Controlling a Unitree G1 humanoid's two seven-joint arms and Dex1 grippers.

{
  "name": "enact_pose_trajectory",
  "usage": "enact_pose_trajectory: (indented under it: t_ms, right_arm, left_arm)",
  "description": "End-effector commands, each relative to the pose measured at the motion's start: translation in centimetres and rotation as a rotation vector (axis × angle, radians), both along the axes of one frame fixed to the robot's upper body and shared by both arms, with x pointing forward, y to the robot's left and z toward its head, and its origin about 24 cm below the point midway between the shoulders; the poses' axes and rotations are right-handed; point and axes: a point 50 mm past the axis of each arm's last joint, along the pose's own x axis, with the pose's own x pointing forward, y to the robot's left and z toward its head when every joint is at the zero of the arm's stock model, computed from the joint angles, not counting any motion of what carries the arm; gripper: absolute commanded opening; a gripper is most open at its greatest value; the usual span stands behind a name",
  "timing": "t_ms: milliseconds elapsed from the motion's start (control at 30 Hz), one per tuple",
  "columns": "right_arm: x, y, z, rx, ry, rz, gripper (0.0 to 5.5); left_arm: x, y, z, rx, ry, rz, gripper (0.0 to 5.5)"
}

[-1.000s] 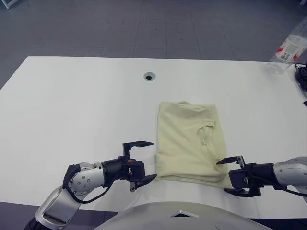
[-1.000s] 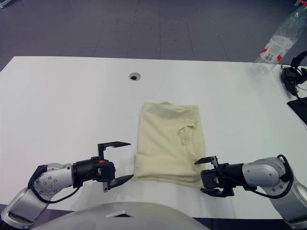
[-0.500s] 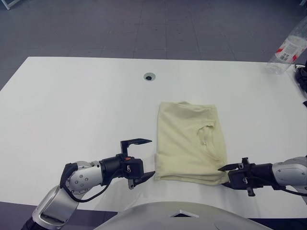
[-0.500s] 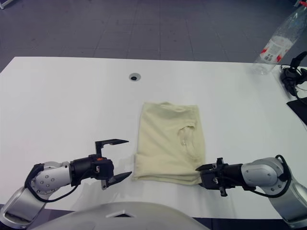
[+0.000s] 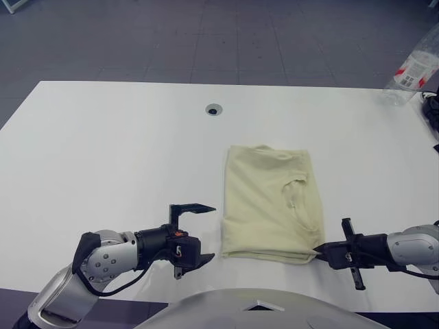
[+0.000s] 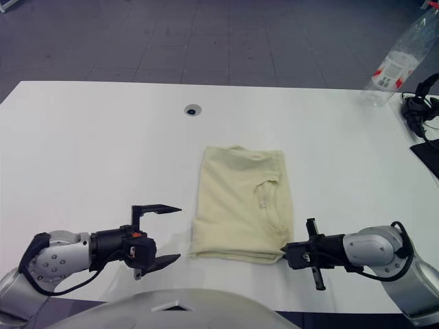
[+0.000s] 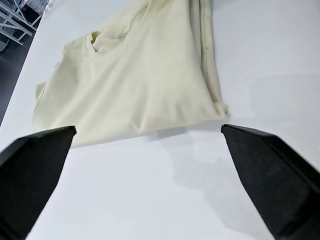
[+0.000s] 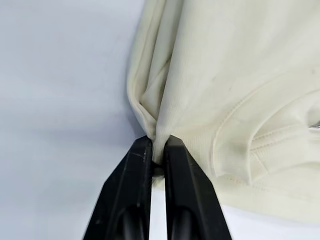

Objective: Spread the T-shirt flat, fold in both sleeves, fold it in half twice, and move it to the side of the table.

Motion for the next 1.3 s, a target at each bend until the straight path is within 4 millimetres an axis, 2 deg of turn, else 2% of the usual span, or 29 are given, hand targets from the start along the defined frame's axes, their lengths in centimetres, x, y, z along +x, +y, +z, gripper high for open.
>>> enact_pose_trajectory:
  t_ms: [33,200,367,667,1300]
  right_arm:
    - [0.2,0.8,0.5,0.078,0.015,-0.013,0.16]
    - [0.5,1.3,1.0,0.156,0.04,-0.039,0.16]
    - [0.8,1.3,1.0,0.145,0.044,-0.033,0.16]
    - [0.8,1.4,1.2,0.161,0.049,-0.039,0.16]
    - [0.8,1.7,1.2,0.159,0.038,-0.033,0.16]
  left_arm:
    - [-0.7,-0.1,-0.1,0.051,0.028,-0.083,5.4]
    - [-0.2,-0.6,-1.0,0.086,0.008,-0.099,5.4]
    - [0.9,-0.5,-3.2,0.273,-0.086,-0.125,5.4]
    - [1.2,-0.9,-4.3,0.306,-0.095,-0.154,5.4]
    - [0.6,-0.5,-4.6,0.322,-0.071,-0.2,2.14]
